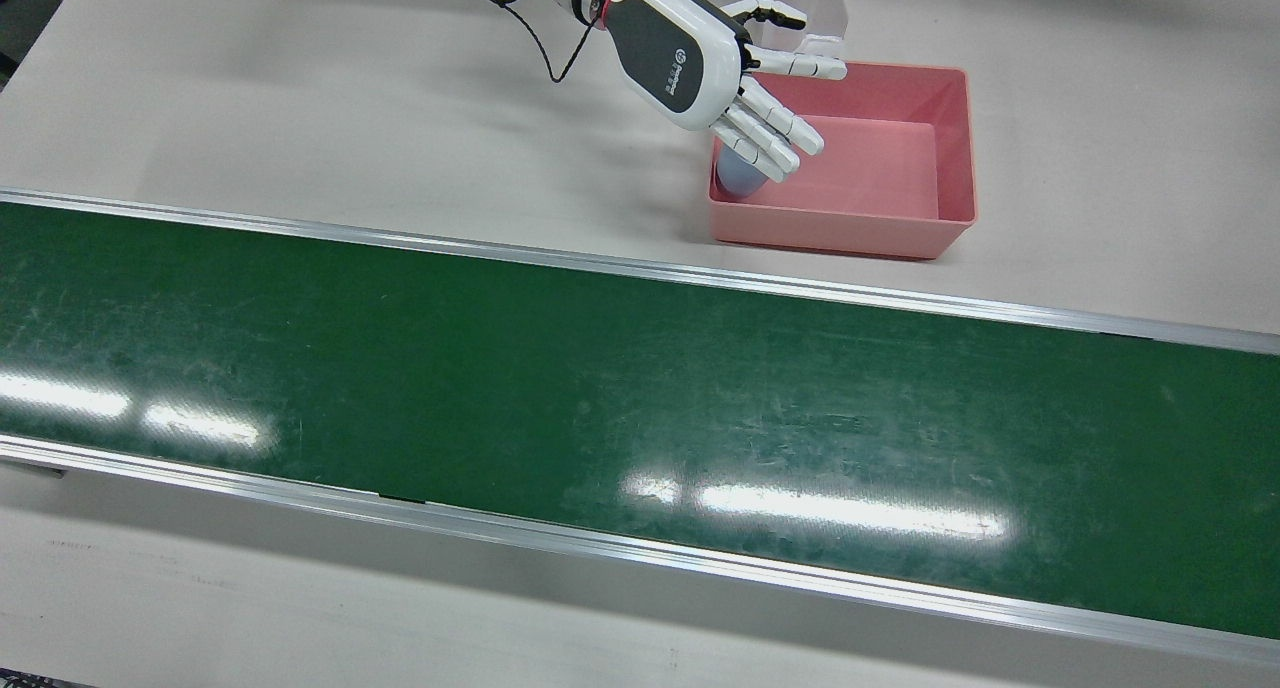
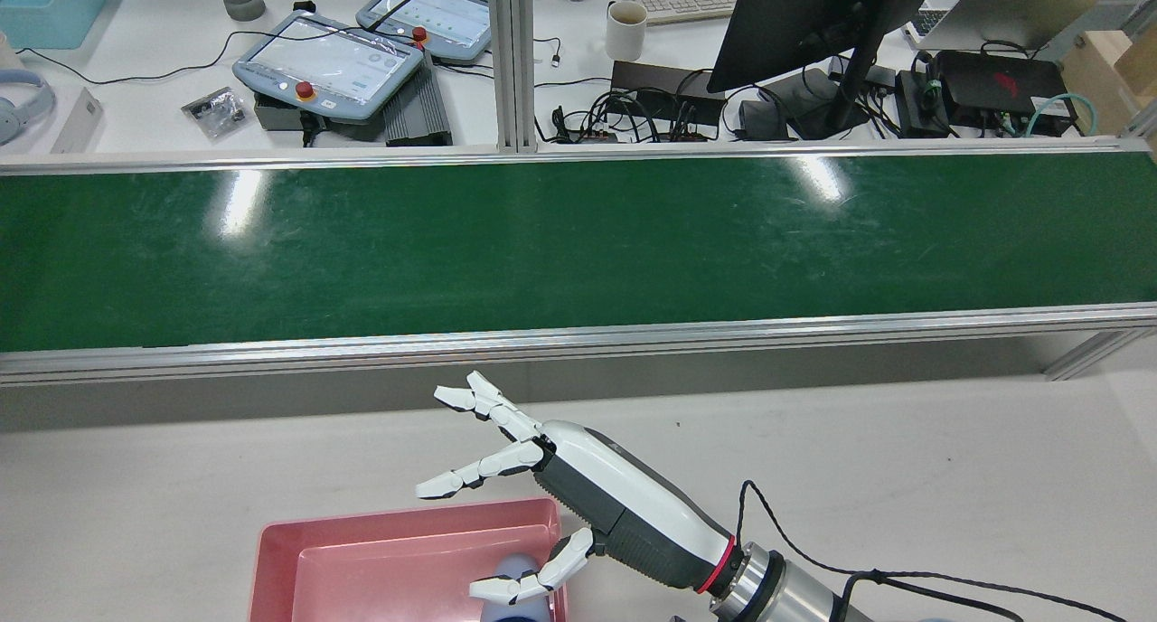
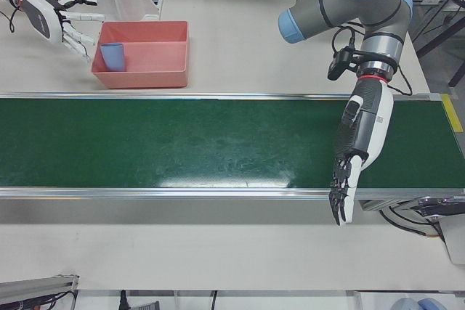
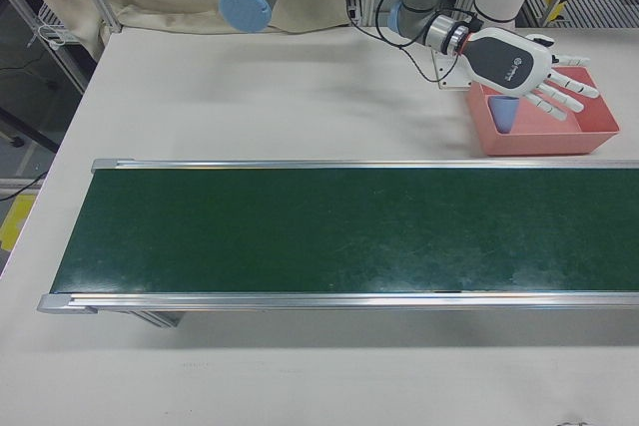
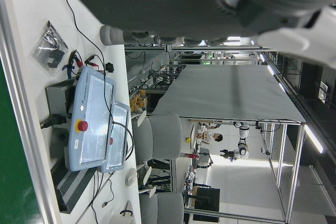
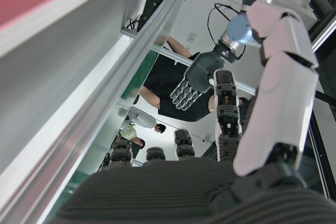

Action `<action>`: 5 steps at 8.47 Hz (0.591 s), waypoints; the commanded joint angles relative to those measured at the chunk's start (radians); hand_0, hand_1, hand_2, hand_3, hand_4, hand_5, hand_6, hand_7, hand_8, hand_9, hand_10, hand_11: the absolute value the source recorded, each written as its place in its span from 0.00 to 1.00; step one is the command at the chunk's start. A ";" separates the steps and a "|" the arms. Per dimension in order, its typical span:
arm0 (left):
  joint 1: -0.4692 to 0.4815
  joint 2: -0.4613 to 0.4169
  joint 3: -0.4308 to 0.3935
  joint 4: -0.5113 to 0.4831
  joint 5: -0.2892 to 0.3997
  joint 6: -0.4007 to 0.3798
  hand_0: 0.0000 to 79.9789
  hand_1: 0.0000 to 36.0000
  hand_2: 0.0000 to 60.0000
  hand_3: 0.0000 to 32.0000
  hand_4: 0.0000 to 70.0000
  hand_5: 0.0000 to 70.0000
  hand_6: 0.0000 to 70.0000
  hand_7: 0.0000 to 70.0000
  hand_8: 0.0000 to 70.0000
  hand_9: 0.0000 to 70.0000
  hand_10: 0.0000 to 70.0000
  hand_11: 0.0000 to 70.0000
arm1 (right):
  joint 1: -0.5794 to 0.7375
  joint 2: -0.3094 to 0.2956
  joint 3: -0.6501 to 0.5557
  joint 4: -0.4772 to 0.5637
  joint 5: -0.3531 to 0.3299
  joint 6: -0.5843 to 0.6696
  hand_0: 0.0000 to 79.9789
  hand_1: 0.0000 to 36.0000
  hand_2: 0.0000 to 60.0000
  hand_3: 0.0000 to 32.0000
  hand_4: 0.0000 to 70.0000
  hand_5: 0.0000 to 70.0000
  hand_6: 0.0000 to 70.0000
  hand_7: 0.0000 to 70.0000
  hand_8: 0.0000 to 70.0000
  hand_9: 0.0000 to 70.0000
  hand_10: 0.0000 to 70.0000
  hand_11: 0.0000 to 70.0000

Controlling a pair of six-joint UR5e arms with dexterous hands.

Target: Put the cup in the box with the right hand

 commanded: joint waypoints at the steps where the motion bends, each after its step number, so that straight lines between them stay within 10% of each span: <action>1: 0.000 0.000 0.000 0.000 0.000 0.000 0.00 0.00 0.00 0.00 0.00 0.00 0.00 0.00 0.00 0.00 0.00 0.00 | 0.309 -0.110 0.106 -0.062 -0.077 0.128 0.66 0.54 0.42 0.00 0.46 0.08 0.08 0.29 0.00 0.04 0.07 0.13; 3: 0.000 0.000 0.000 0.000 0.000 0.000 0.00 0.00 0.00 0.00 0.00 0.00 0.00 0.00 0.00 0.00 0.00 0.00 | 0.596 -0.156 0.070 -0.174 -0.160 0.362 0.67 0.54 0.52 0.00 0.94 0.06 0.15 0.62 0.02 0.10 0.12 0.20; 4: 0.000 0.000 0.000 -0.001 0.000 0.000 0.00 0.00 0.00 0.00 0.00 0.00 0.00 0.00 0.00 0.00 0.00 0.00 | 0.731 -0.187 0.016 -0.172 -0.212 0.436 0.67 0.51 0.49 0.00 0.99 0.06 0.18 0.76 0.02 0.13 0.15 0.24; 5: 0.000 0.000 0.000 -0.002 0.000 0.000 0.00 0.00 0.00 0.00 0.00 0.00 0.00 0.00 0.00 0.00 0.00 0.00 | 0.852 -0.199 -0.083 -0.171 -0.258 0.539 0.67 0.51 0.43 0.00 0.79 0.08 0.17 0.71 0.03 0.16 0.16 0.25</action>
